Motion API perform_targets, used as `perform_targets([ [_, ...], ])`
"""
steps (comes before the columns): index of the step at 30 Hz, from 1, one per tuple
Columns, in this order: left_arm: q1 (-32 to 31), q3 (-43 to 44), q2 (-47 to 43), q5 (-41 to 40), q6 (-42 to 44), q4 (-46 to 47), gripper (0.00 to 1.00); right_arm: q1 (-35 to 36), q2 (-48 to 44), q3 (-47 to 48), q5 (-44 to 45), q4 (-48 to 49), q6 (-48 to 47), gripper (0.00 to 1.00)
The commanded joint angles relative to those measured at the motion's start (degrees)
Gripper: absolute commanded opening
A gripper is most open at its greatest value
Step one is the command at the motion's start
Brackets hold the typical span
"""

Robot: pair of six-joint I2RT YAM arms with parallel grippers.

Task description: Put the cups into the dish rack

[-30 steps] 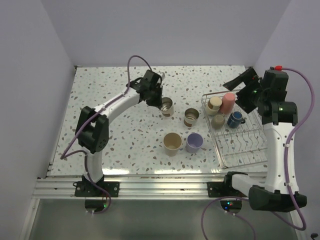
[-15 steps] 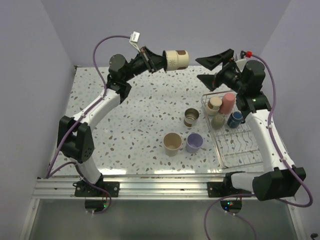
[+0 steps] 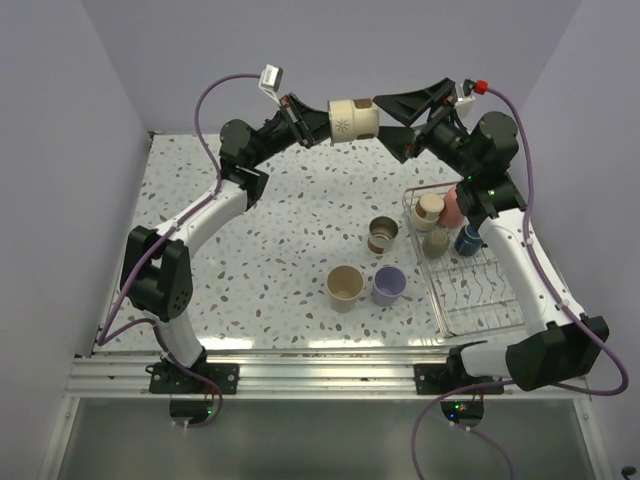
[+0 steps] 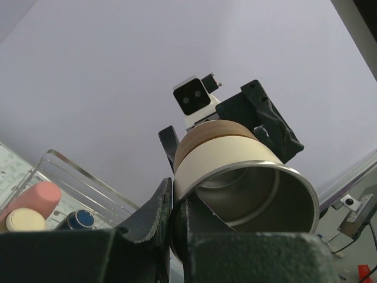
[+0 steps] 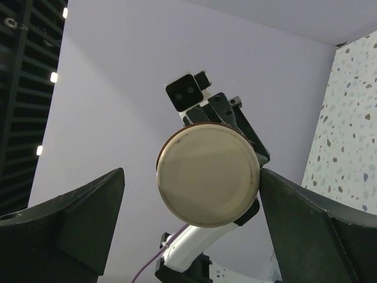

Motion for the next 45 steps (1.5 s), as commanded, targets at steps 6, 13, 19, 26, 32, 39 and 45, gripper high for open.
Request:
perform_targets([
  [6,-2.51,-0.76,-2.48,-1.77,3.93,0.02,0.00,3.47,1.33,4.76,-0.26,2.05,-0.83,0.98],
  [13,-4.01,0.91,-2.13,-2.04,7.00,-3.32,0.00,4.08,1.33,4.93,-0.35,-0.14,-2.14,0.96],
  [19,-5.06,1.97,-1.95,-1.95,9.29,-5.87,0.00,4.96,2.12,6.43,0.18,-2.86,-4.08,0.80],
  [26,-5.68,3.11,-1.43,-0.64,10.78,-8.51,0.00,6.02,2.48,6.26,0.79,-4.36,-5.04,0.34],
  [32,-5.68,2.93,-2.74,-0.02,13.77,-14.39,0.47,5.93,0.98,5.99,2.37,-7.26,-7.33,0.00],
  [39,-5.42,1.45,-8.88,-0.63,23.77,-28.01,0.85,4.00,-0.60,8.80,6.07,-14.46,-14.80,0.00],
  [45,-3.49,-5.23,-14.51,-2.13,26.34,-32.59,1.00,-3.02,-1.39,9.42,4.13,-18.07,-17.16,0.00],
])
